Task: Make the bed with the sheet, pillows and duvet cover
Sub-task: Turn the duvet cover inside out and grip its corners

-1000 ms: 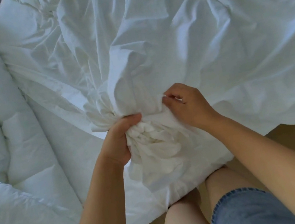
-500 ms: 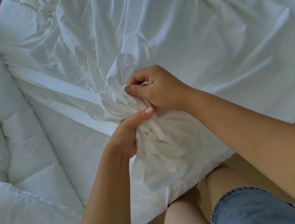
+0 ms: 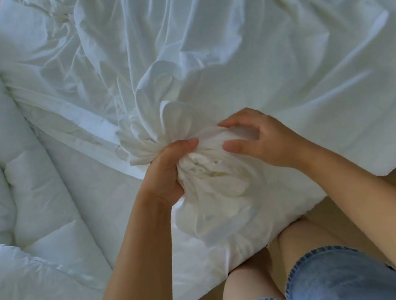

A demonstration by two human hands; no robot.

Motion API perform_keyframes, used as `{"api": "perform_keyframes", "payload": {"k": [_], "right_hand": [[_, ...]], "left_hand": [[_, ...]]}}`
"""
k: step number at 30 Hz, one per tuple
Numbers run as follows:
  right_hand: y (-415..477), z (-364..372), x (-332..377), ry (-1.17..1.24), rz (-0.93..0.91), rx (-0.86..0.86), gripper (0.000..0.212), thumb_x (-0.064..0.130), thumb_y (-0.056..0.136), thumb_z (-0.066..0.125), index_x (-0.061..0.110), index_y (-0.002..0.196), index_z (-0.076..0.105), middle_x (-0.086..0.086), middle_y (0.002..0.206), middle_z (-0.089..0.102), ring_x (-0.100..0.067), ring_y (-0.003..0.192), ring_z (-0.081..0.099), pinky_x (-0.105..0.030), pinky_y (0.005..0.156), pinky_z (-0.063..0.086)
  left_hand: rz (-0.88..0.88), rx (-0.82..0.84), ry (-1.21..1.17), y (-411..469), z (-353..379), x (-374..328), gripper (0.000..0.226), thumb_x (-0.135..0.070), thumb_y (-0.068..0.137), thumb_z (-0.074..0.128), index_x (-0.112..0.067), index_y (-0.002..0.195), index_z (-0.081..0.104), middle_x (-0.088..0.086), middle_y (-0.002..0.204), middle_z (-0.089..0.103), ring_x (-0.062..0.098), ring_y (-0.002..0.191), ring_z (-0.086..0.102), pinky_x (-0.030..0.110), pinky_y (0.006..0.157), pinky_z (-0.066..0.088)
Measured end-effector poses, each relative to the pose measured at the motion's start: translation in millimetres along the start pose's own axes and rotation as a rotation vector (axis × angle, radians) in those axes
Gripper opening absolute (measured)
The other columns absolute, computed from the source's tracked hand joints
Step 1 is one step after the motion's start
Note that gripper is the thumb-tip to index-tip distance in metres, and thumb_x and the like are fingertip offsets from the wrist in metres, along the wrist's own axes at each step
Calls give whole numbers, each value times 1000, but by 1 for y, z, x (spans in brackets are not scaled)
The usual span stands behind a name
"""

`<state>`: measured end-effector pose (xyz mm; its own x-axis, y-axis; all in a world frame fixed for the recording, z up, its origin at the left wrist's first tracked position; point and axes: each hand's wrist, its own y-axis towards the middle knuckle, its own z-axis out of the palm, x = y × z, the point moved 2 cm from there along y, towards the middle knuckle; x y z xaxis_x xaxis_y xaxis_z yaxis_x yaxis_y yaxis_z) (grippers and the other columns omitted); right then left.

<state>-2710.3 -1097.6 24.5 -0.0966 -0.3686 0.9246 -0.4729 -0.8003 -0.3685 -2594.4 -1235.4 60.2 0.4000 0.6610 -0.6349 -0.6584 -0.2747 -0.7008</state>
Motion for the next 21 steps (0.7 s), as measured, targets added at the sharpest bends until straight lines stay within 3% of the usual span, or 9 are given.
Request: {"api": "perform_keyframes", "payload": {"k": [2,5,7,9,12,14,18,21], "right_hand": [[-1,-8,-9,-7,42,-28,22,30,80,72,38,98,62,20,103,54,0,103,51,-10,91,36],[5,-14,-9,12,51,-64,13,18,84,69,30,79,67,13,89,59,7,82,57,-7,77,40],[7,-19,-5,29,10,-116,10,15,87,65,17,77,67,3,84,61,4,72,56,-9,72,40],[8,-24,7,70,-111,-183,11,14,89,63,8,82,69,-9,84,60,-6,73,56,-11,72,41],[14,-20,30,136,-247,-124,9,13,89,63,9,87,71,6,79,61,-2,75,59,-9,73,42],[24,-15,40,195,-225,-37,11,13,88,64,6,83,70,18,67,58,5,68,57,-9,68,42],[42,-13,53,352,-165,53,13,12,89,63,13,77,68,17,60,59,1,67,59,-14,67,46],[48,-13,60,353,-164,51,17,13,89,62,8,73,67,11,58,60,-2,63,58,-15,63,45]], "left_hand": [[-42,30,61,3,0,0,27,-13,72,56,-8,90,76,11,95,72,26,91,69,34,76,57],[-120,28,157,9,4,0,26,-15,67,65,-9,90,76,12,97,72,26,93,69,33,74,56],[-155,-22,218,14,6,-1,33,-16,63,70,-8,95,73,13,99,71,28,94,68,34,73,57],[-188,-42,316,19,14,-2,27,-16,62,71,-13,88,75,10,94,73,26,87,70,33,67,57],[-183,-15,395,26,29,-3,30,-12,63,68,-10,93,71,9,86,72,24,79,70,31,64,56],[-108,3,365,30,35,-6,36,-9,67,65,-3,102,66,12,85,69,25,79,68,31,65,56],[81,26,133,34,38,-13,26,-6,72,63,-4,98,64,9,82,69,22,78,68,32,68,56],[32,47,148,37,41,-12,28,-10,69,67,-5,96,66,10,86,69,24,82,68,34,72,55]]}}
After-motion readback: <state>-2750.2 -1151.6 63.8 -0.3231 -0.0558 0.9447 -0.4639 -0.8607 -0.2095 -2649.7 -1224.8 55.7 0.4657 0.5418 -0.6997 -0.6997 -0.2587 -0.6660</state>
